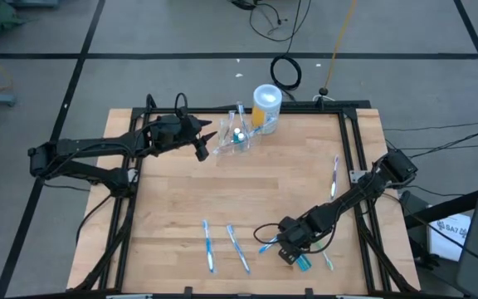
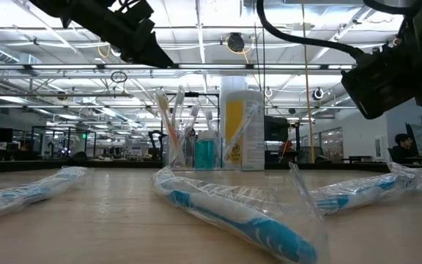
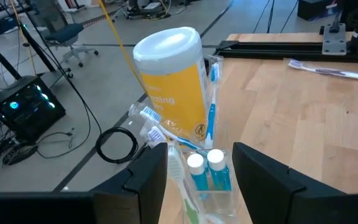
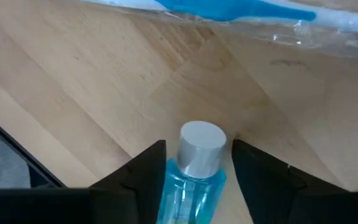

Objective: Pick & Place toothbrushing station
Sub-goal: Put the blue mouthwash into the middle section of the transparent organizer

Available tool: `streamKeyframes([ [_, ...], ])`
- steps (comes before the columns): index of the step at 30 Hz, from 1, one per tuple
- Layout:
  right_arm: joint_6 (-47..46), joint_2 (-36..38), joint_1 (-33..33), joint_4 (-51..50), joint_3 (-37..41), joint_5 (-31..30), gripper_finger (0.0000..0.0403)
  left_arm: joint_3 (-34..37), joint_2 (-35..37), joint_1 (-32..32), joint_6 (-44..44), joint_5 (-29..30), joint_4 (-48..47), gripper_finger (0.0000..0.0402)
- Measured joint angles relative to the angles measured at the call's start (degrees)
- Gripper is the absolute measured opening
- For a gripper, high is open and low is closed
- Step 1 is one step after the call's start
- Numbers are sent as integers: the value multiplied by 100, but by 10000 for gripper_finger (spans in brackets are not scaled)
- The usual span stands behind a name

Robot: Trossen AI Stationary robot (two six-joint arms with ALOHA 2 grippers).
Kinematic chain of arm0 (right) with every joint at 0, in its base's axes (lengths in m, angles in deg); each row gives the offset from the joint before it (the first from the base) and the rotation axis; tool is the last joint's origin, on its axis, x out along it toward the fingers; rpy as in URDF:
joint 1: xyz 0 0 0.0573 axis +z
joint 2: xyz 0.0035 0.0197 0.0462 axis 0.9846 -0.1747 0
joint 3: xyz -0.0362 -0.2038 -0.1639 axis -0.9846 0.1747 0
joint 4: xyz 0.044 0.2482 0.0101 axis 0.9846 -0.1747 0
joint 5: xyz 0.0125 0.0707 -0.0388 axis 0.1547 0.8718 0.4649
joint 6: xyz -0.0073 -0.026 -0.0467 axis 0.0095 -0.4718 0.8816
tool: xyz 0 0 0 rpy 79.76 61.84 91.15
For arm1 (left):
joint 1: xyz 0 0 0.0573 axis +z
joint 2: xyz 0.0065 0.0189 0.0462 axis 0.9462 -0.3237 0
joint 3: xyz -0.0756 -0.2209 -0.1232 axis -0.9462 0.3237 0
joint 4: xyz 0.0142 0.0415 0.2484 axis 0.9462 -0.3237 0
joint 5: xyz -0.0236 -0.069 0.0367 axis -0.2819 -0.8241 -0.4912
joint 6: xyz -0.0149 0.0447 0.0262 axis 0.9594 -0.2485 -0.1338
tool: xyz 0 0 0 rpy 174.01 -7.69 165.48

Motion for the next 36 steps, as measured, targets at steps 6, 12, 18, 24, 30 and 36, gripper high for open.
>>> streamKeyframes([
  [6, 88, -8, -54, -39, 10, 65, 111, 0, 0, 0, -39, 2, 5, 189],
  [12, 212, -7, -188, 59, 15, 157, 88, 0, 0, 0, -172, 4, 33, 189],
  [18, 305, 231, -374, 360, 30, -215, 95, 0, 0, 0, -217, 4, 31, 189],
  [24, 1041, 762, -636, 910, 30, -928, 93, 0, 0, 0, -213, 2, 46, 189],
  [30, 2638, 1291, -1069, 1356, 19, -1907, 94, 0, 0, 0, -331, 2, 46, 189],
  [36, 4866, 1531, -1596, 1701, 13, -3062, 94, 0, 0, -2, -318, 2, 49, 189],
])
